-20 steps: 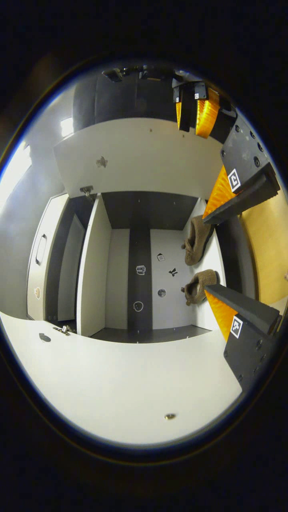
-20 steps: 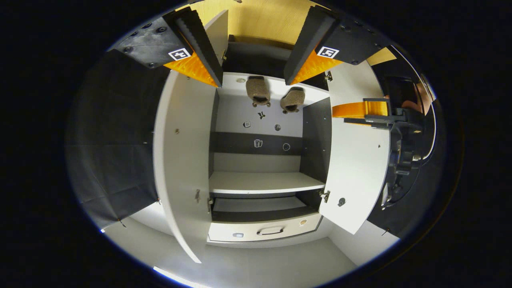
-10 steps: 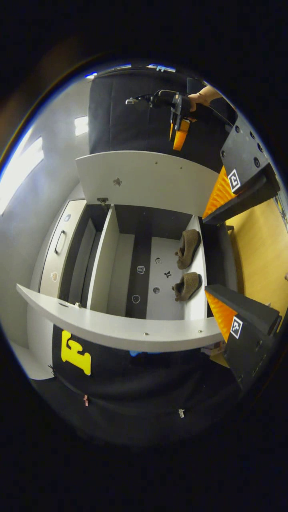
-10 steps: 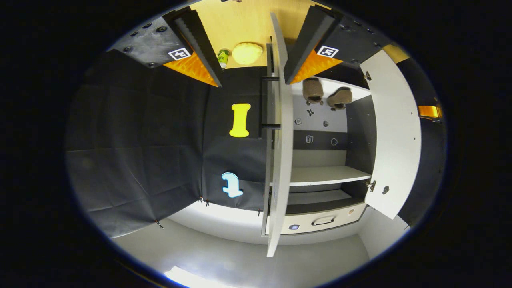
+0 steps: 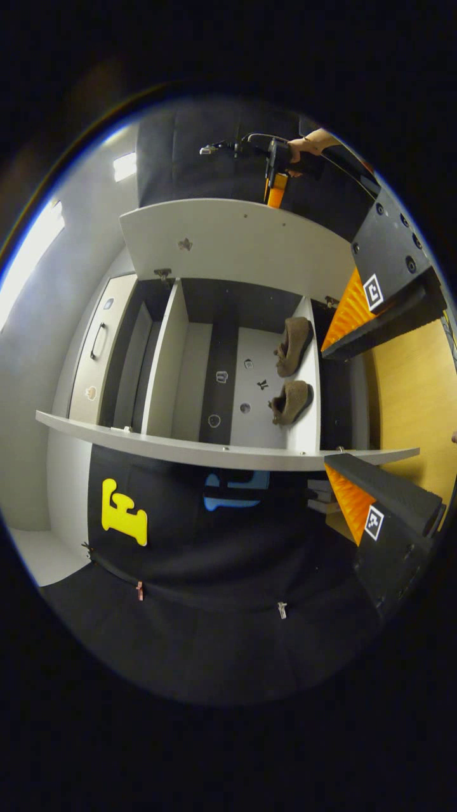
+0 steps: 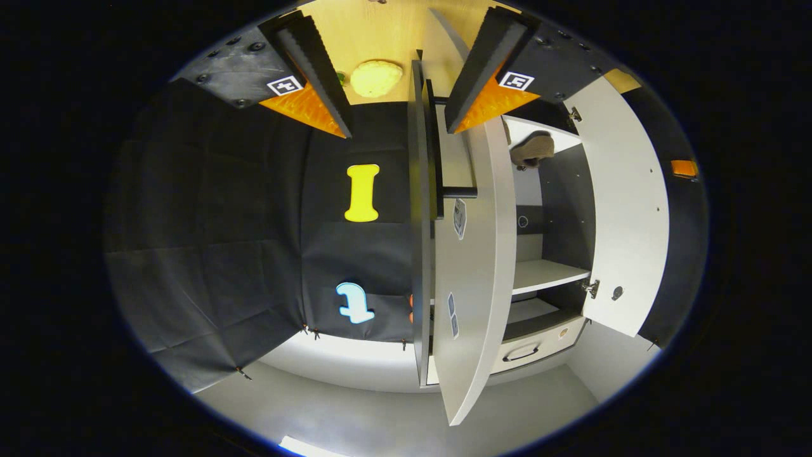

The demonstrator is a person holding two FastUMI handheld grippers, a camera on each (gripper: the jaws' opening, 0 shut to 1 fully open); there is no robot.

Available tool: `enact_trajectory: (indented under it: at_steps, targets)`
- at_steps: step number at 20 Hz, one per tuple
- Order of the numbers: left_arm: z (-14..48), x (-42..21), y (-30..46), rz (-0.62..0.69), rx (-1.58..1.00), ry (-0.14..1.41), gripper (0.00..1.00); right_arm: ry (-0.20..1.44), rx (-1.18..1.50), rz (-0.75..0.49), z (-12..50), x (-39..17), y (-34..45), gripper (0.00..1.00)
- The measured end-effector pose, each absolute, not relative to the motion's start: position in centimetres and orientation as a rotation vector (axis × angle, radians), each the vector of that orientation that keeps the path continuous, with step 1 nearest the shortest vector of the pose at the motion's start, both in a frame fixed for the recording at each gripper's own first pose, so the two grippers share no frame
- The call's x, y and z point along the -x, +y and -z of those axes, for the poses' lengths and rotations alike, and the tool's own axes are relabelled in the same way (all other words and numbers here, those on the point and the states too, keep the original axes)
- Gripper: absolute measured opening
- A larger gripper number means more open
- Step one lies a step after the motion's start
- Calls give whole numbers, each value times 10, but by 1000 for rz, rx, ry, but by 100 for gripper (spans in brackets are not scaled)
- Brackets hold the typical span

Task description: Grab one shoe with the right hand and put it into the shoe cabinet, grab the other shoe with the left hand and put it into the shoe cabinet; then close the right door with the right hand and the left door with the left hand.

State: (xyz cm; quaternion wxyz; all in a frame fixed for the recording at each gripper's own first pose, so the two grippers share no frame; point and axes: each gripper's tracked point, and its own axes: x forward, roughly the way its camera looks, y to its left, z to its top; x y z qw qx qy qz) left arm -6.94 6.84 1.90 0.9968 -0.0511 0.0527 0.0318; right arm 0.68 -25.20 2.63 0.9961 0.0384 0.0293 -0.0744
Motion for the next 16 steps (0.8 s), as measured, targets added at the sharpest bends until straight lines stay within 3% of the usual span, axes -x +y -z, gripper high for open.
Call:
enact_trajectory:
  at_steps: [5,16]
  targets:
    - [-19,70,76,-100,163,99,95,64,-123,34,-22,-23,-221,100]
    - [-25,87,113,-225,116,98,95,109,-146,-191,-7,-68,-117,98]
